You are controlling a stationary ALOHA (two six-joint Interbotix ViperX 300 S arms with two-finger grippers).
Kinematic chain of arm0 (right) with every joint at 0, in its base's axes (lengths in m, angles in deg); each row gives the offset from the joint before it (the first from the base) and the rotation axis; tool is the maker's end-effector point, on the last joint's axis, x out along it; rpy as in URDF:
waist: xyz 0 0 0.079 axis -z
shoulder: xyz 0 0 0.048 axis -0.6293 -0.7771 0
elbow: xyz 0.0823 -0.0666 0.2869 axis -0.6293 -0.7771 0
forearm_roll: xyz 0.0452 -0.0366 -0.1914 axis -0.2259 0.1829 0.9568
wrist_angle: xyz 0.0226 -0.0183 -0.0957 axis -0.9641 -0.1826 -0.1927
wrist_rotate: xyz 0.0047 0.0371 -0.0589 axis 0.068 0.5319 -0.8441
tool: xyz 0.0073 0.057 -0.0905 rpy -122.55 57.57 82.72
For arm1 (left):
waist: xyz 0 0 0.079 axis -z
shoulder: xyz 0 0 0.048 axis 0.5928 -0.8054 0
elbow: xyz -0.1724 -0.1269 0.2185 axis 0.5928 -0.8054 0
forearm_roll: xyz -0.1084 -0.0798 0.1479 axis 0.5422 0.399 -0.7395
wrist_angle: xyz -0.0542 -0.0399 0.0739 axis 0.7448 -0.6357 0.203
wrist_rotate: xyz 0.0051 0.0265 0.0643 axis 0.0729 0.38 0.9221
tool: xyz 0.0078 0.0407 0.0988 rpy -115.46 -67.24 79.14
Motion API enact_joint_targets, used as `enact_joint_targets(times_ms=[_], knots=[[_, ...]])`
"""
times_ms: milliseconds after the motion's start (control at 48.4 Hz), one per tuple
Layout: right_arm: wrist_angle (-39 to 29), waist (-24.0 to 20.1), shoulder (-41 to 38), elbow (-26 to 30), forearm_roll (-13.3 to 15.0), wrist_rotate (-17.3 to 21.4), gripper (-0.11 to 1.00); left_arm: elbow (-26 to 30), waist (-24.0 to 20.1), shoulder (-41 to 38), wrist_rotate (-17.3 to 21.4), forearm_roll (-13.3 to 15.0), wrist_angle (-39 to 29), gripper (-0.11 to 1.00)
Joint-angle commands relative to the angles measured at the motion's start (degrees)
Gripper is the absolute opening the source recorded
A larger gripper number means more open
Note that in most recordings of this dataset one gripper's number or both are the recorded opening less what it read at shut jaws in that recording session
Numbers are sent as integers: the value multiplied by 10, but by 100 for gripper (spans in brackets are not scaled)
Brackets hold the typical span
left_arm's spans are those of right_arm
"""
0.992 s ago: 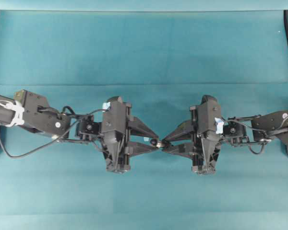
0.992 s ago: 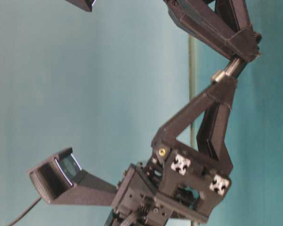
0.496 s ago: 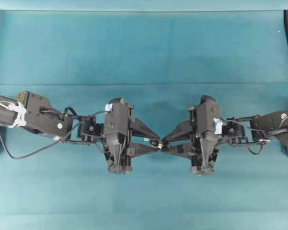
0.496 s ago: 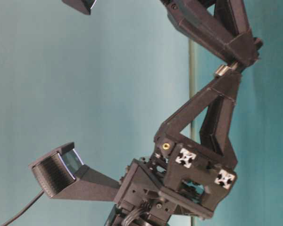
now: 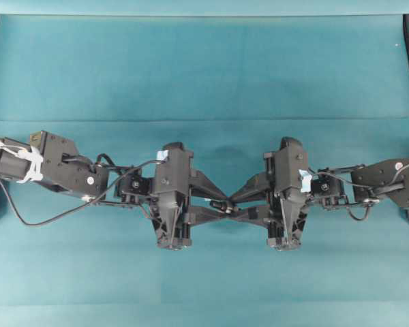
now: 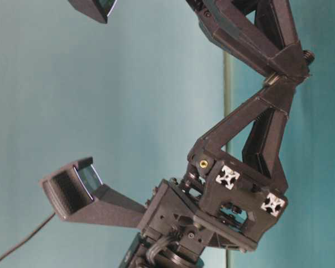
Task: Insert the washer onto the shaft with both hands.
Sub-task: 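Open left gripper and pull it back away from the shaft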
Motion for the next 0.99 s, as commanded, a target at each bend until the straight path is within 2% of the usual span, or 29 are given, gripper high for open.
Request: enact_joint_targets(times_ms=[0, 207, 372, 455, 826, 971], knots=[[7, 2, 6, 13, -1, 0, 0, 17, 4, 16, -1, -1, -14, 37], [7, 2, 6, 13, -1, 0, 0, 19, 4, 18, -1, -1, -28, 40], [7, 2, 8, 11, -1, 2, 0, 22, 4, 45, -1, -1, -29, 87], [6, 2, 9, 10, -2, 2, 0, 19, 4, 56, 0, -1, -32, 98], [4, 2, 10, 9, -1, 1, 0, 4, 4, 88, -1, -1, -85, 98], [4, -1, 12, 8, -1, 4, 0, -5, 4, 123, -1, -1, -103, 97]])
